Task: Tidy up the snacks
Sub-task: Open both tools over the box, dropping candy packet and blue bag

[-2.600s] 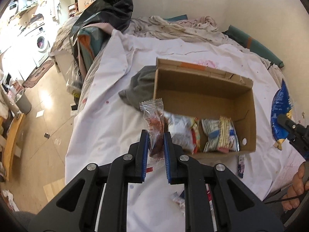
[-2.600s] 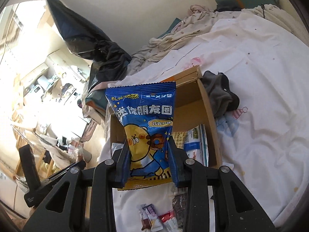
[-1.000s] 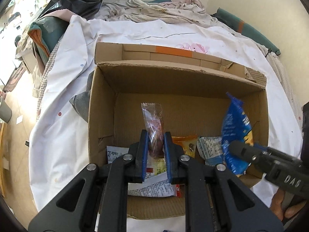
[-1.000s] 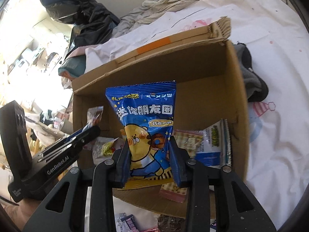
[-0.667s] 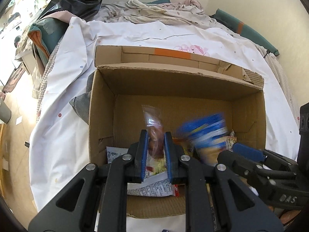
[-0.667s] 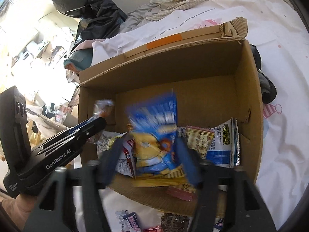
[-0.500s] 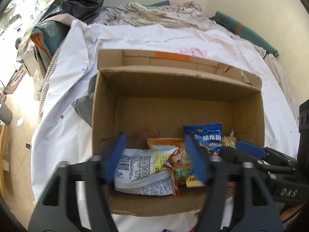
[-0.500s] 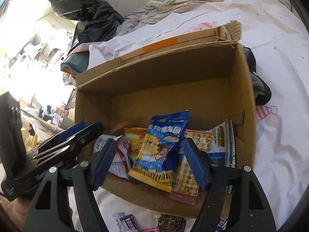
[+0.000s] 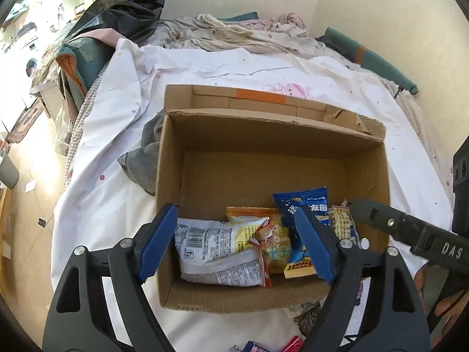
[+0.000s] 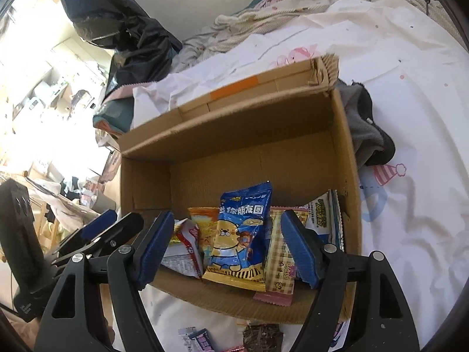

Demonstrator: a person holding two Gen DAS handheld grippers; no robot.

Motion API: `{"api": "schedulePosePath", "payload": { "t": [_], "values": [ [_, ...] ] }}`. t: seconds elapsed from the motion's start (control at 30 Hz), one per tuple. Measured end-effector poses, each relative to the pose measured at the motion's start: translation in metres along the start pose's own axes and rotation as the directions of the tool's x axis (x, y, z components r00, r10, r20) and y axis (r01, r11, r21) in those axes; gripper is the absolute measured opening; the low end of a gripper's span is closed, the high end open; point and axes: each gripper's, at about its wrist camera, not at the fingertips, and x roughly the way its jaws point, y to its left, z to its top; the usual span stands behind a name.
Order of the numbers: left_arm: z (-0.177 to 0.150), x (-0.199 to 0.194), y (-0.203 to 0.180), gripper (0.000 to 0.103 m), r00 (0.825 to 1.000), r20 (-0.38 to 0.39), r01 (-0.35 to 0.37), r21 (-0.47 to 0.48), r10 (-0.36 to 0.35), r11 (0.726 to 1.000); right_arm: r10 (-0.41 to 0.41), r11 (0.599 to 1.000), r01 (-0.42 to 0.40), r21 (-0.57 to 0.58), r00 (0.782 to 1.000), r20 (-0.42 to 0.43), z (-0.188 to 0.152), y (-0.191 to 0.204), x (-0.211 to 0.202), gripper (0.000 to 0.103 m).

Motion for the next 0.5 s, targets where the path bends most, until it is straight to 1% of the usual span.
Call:
{"api": "schedulePosePath", "payload": {
  "t": [0.07, 0.2, 0.23, 0.27, 0.3, 0.37, 0.5],
  "values": [
    [-0.003, -0.009, 0.002, 0.08, 1.0, 0.016, -0.005, -0.003, 0.005, 1.0, 0.0, 1.0, 0.0, -0.002, 1.0, 0.021, -0.002, 0.001, -0.011, 0.078],
    [-0.007, -0.025, 0.007, 0.08, 0.999, 0.041, -0.018, -0.01, 0.018, 1.0, 0.005, 1.0, -0.005, 0.006, 0.999, 0.035, -0.009, 0.002, -0.028, 0.08],
    [-0.009, -0.029, 0.009, 0.084, 0.999, 0.046, -0.026, -0.016, 0.027, 1.0, 0.005, 1.0, -0.006, 0.008, 0.999, 0.038, -0.012, 0.002, -0.033, 0.08],
    [-0.011, -0.033, 0.012, 0.092, 0.998, 0.046, -0.03, -0.026, 0.031, 0.999, 0.004, 1.0, -0.004, 0.007, 0.999, 0.04, -0.014, 0.002, -0.037, 0.081],
    [-0.015, -0.037, 0.015, 0.094, 0.999, 0.046, -0.026, -0.039, 0.028, 0.999, 0.004, 1.0, -0.004, 0.003, 0.999, 0.045, -0.018, 0.002, -0.042, 0.081],
    [-0.021, -0.044, 0.019, 0.095, 0.999, 0.045, -0.021, -0.056, 0.023, 0.998, 0.004, 1.0, -0.003, -0.008, 0.999, 0.049, -0.024, 0.004, -0.05, 0.082],
    [-0.034, -0.055, 0.021, 0.095, 0.999, 0.032, -0.025, -0.05, 0.026, 0.998, 0.001, 1.0, -0.001, 0.006, 0.999, 0.053, -0.038, 0.002, -0.063, 0.082]
  ]
}}
